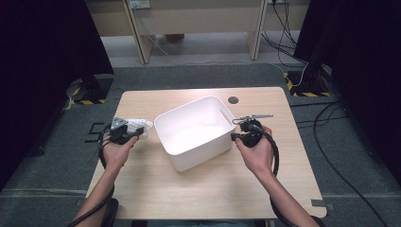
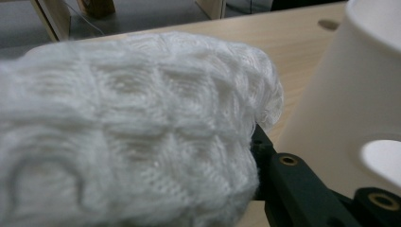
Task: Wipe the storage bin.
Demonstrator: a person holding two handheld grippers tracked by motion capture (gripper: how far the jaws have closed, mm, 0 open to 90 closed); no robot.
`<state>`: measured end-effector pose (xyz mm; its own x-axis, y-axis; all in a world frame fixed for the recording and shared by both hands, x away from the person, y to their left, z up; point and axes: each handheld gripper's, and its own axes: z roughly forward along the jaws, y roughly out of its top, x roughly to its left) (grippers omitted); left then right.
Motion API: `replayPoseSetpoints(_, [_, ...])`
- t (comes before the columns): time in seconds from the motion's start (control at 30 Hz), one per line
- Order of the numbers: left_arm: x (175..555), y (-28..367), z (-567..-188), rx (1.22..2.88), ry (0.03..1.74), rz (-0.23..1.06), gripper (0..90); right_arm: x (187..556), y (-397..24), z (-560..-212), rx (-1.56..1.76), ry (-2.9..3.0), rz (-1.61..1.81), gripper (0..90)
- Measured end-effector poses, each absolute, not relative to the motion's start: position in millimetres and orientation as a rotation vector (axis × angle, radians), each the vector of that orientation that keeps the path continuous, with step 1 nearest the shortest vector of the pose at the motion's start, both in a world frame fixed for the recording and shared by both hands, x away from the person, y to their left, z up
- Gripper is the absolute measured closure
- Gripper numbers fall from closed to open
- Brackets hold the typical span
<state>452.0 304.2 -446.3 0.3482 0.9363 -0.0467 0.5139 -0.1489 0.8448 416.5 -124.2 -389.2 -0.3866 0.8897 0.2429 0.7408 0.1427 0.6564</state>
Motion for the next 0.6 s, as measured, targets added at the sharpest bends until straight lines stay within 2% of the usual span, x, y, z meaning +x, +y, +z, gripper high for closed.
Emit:
replayPoseSetpoints(0.33, [465.6, 288.0, -451.0, 1.830, 1.092, 0.558, 75.3, 449.6, -115.9, -391.9, 1.601, 2.202, 1.058, 90.0])
replayPoseSetpoints(0.6, [442.4, 269.6, -448.6, 1.868, 0.989, 0.539, 75.6, 482.7, -99.8, -398.8, 1.612, 2.182, 1.074, 90.0])
